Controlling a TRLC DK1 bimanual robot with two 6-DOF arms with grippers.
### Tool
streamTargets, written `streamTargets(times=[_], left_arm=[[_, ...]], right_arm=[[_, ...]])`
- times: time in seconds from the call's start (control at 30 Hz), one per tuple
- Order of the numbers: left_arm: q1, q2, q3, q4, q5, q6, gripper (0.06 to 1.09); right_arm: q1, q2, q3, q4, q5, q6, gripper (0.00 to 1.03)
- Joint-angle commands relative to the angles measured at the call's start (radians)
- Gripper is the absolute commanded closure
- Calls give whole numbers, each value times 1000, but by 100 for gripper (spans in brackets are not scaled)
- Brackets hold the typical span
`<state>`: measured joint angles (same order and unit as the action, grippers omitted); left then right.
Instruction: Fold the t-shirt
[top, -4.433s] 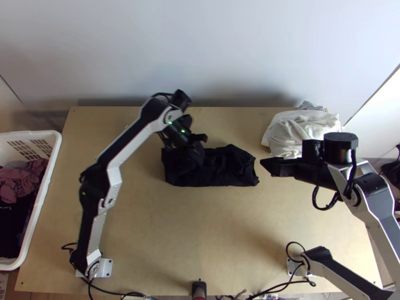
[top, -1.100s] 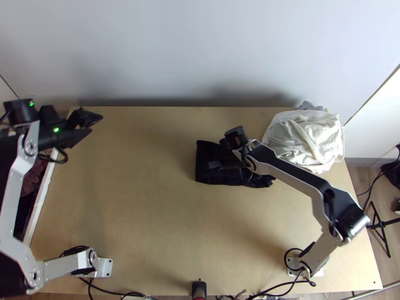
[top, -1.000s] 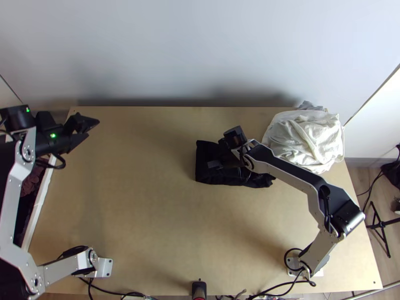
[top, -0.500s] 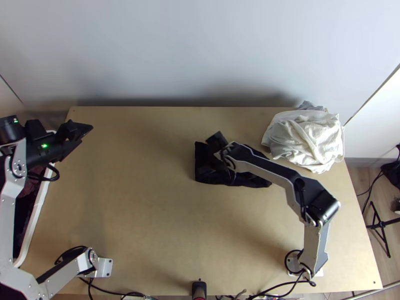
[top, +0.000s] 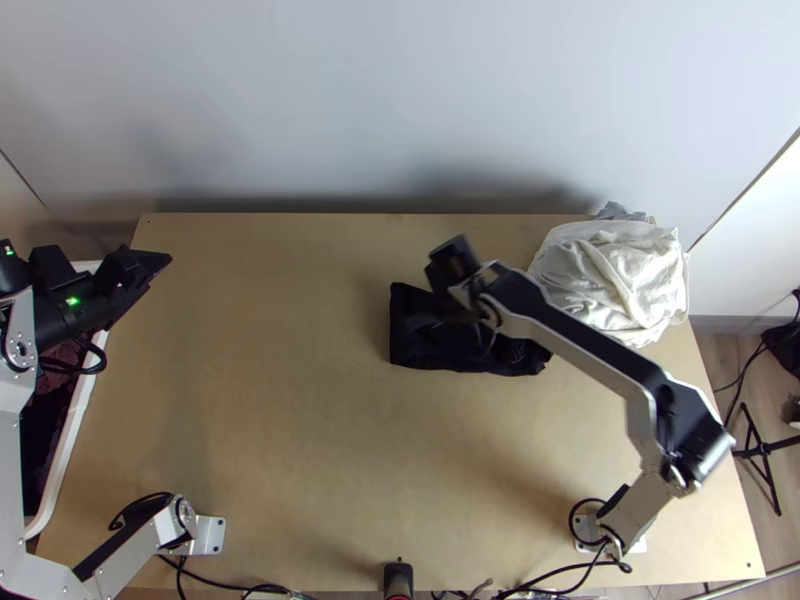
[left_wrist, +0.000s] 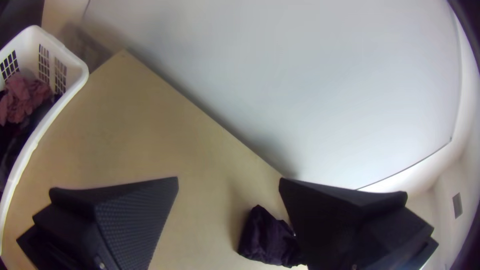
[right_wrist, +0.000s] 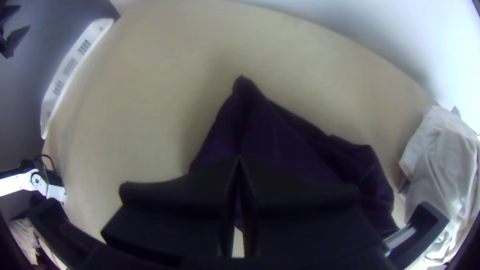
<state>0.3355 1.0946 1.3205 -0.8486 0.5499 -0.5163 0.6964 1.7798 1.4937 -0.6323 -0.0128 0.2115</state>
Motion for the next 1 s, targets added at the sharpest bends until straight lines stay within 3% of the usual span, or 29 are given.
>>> streamTargets(times=[0.0, 0.37, 0.97], left_arm=[[-18, -7, 0, -17, 2, -24, 11], [-38, -6, -6, -23, -2, -37, 11], [-26, -6, -12, -33, -7, -37, 11]], right_arm=[[-83, -172, 36, -10, -38, 19, 100], [-221, -206, -225, 29, -72, -11, 100], [-275, -211, -329, -23, -73, -92, 100]])
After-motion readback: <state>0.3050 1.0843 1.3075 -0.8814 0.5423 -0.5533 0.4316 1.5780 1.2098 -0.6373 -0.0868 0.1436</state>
